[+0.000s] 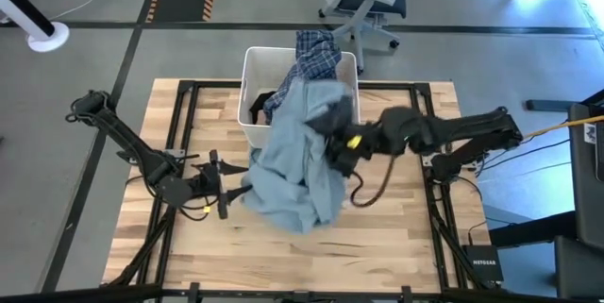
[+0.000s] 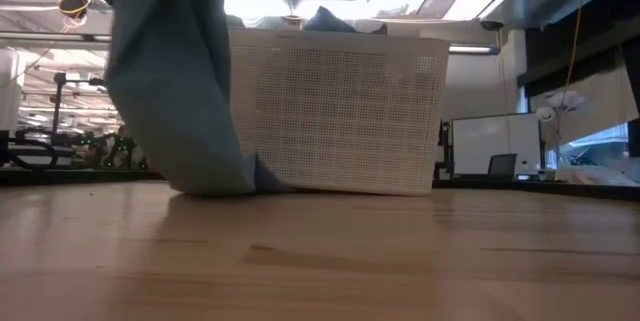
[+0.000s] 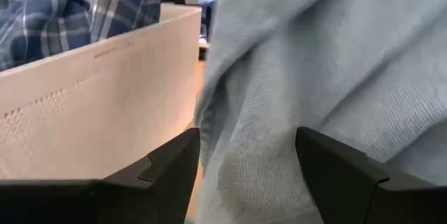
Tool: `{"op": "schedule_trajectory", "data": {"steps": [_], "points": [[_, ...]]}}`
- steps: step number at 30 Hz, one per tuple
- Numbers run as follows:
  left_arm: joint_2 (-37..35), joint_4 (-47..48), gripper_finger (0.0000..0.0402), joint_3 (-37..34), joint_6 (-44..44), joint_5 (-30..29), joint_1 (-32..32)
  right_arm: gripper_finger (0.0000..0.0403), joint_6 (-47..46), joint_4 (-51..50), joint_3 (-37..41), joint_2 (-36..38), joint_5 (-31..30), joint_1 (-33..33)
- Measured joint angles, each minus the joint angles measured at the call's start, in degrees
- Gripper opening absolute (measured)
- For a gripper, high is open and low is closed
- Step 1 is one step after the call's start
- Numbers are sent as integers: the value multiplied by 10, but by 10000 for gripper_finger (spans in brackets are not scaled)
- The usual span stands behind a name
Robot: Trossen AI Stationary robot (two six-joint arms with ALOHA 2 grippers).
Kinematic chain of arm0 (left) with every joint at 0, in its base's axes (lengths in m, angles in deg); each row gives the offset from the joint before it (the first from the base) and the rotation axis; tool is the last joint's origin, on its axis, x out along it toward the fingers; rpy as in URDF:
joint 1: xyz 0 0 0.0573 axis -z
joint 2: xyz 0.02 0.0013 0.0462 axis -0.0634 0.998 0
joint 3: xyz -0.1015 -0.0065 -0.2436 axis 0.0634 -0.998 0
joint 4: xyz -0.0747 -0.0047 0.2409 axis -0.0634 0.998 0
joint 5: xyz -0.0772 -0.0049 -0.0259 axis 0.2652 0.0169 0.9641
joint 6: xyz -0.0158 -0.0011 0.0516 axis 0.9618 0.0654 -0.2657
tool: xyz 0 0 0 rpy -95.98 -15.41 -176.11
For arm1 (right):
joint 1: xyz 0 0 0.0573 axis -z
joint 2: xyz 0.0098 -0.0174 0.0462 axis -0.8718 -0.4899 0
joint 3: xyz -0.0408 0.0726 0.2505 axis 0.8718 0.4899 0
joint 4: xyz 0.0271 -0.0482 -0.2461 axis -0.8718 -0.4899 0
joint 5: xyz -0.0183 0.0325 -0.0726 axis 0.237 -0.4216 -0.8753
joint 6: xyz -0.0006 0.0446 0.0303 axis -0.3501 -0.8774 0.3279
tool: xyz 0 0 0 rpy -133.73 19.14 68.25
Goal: Sort clothes
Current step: Put the blue jeans into the white laundry bin
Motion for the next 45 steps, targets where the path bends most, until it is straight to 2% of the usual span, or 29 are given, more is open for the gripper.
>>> {"op": "schedule_trajectory", "data": {"steps": [5,11,15,19,23,28,30,36,39,41,45], "points": [[3,46,233,-1,53,-3,0,82,39,-4,-85,-2,-11,45],[13,95,233,-2,111,-15,-1,82,44,10,-144,-2,-13,157],[27,113,233,-2,143,-25,-6,82,33,8,-141,-6,-13,249],[50,112,233,-2,156,-25,-8,82,-3,-37,-125,-31,-13,327],[75,112,233,-2,170,-29,-8,82,-59,-80,-92,-71,6,374],[108,110,233,-2,196,-33,-8,83,-107,-93,-41,-140,15,387],[120,111,233,-2,205,-33,-8,105,-127,-92,-30,-163,15,387],[144,110,233,-2,231,-36,-8,214,-162,-137,-27,-202,16,382],[147,110,233,-2,232,-37,-8,260,-142,-183,-40,-198,-21,372],[147,110,233,-2,231,-40,-8,282,-132,-230,-61,-186,-45,362],[147,110,233,-2,233,-41,-8,306,-132,-319,-112,-157,-52,338]]}}
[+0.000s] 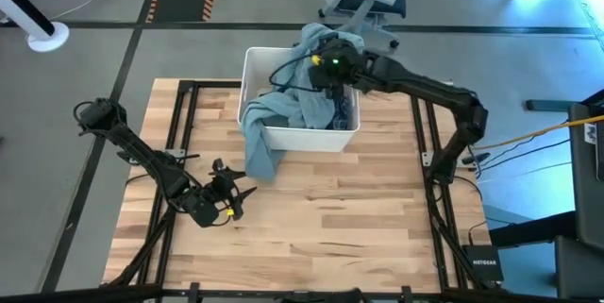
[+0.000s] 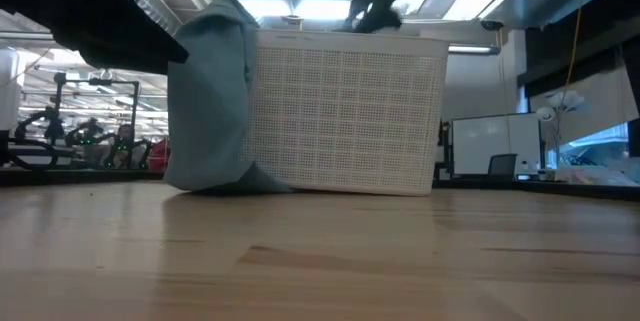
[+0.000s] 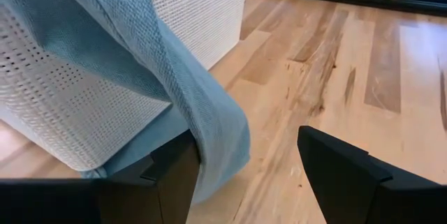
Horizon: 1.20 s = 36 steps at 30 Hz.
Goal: Sort clothes
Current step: Put the blue jeans into the white laundry bin
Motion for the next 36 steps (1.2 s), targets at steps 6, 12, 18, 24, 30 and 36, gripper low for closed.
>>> {"op": "schedule_trajectory", "data": {"steps": [6,12,18,24,30,36], "points": [[0,0,233,0,14,2,0,311,-30,-152,-75,50,-17,-49],[0,0,233,0,13,5,0,312,-121,-271,-92,97,54,-113],[0,1,233,0,14,5,0,312,-197,-324,-75,100,68,-206],[0,10,233,0,17,6,0,312,-200,-224,44,99,55,-312],[0,48,233,0,49,5,0,312,-165,74,236,92,28,-385],[0,75,233,0,77,24,0,312,-131,363,390,54,-11,-388]]}}
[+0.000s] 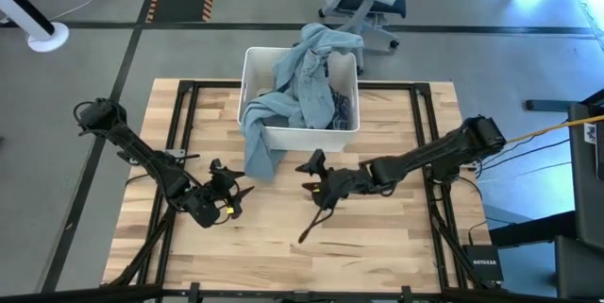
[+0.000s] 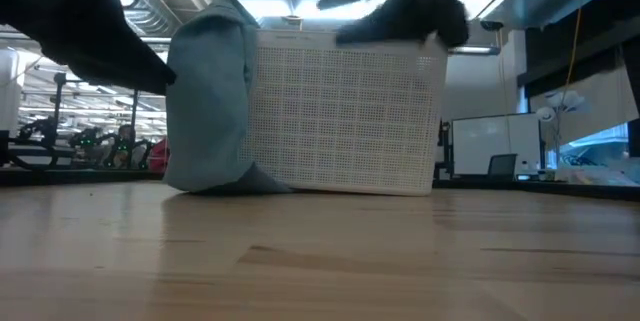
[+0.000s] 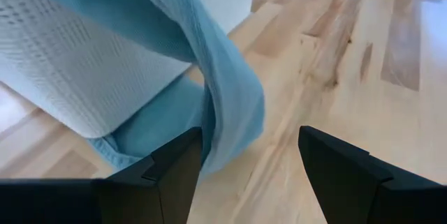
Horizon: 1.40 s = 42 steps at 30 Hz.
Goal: Sort clothes
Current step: Put the blue jeans into the white laundry bin
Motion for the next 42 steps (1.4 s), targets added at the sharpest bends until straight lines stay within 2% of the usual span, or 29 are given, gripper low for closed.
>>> {"op": "schedule_trajectory", "data": {"steps": [2,6,10,18,22,27,31,38,42], "points": [[-2,-1,233,0,-6,12,0,312,25,61,28,-20,-20,7],[-20,10,233,13,-36,32,0,312,66,114,45,-60,-22,11],[-48,89,233,40,-30,34,0,312,75,133,45,-91,-22,14],[-71,272,233,50,113,45,2,312,82,170,45,-116,-27,39],[-70,296,233,27,184,50,0,312,81,181,45,-123,-10,54],[-70,217,233,-20,182,33,0,312,38,207,44,-140,29,73],[-69,112,233,-55,124,13,-4,312,26,238,45,-167,53,85],[-69,-15,233,-72,24,4,-39,312,7,347,40,-202,54,93],[-69,-88,233,-76,-44,5,-60,312,-49,339,14,-229,64,102]]}}
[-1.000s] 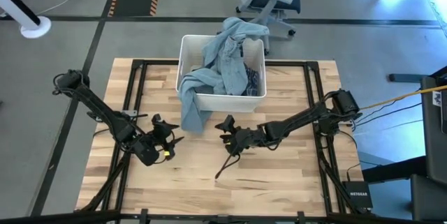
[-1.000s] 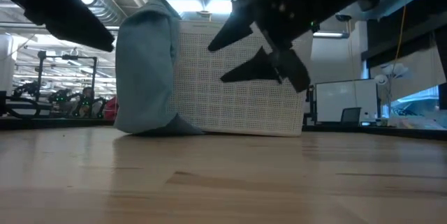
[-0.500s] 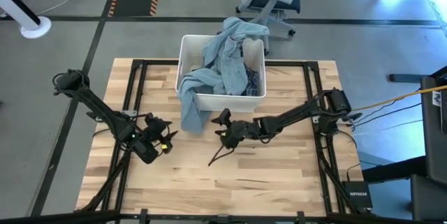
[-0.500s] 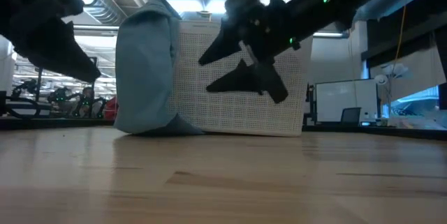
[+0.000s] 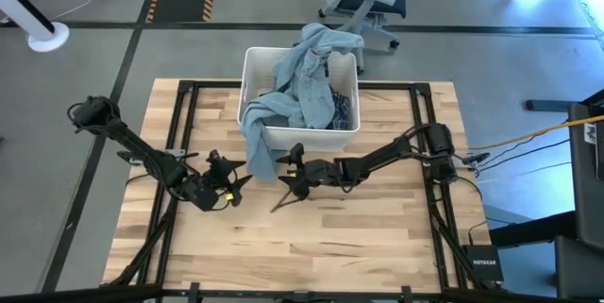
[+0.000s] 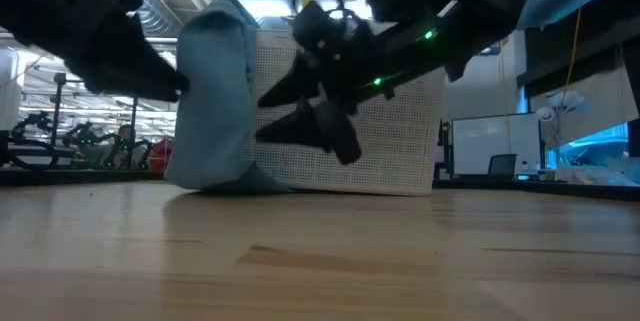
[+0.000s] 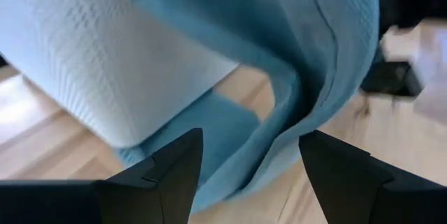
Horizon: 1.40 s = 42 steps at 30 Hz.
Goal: Sort clothes
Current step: Put the blue jeans into the white laundry bin
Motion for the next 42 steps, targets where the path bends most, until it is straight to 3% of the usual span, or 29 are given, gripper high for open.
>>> {"op": "schedule_trajectory", "data": {"steps": [7,17,22,27,31,42], "points": [[0,-76,233,0,-83,37,-19,312,-62,-7,-37,-29,46,9],[1,-82,233,0,-95,44,-26,302,-65,-8,-100,-34,69,10],[1,-81,233,0,-95,44,-26,230,-65,-17,-121,-54,55,13],[1,-81,233,1,-94,46,-26,117,-61,-30,-140,-90,49,17],[1,-77,233,1,-94,46,-25,21,-5,-51,-148,-82,49,16],[1,-64,233,1,-77,46,1,7,118,-159,-147,85,10,13]]}}
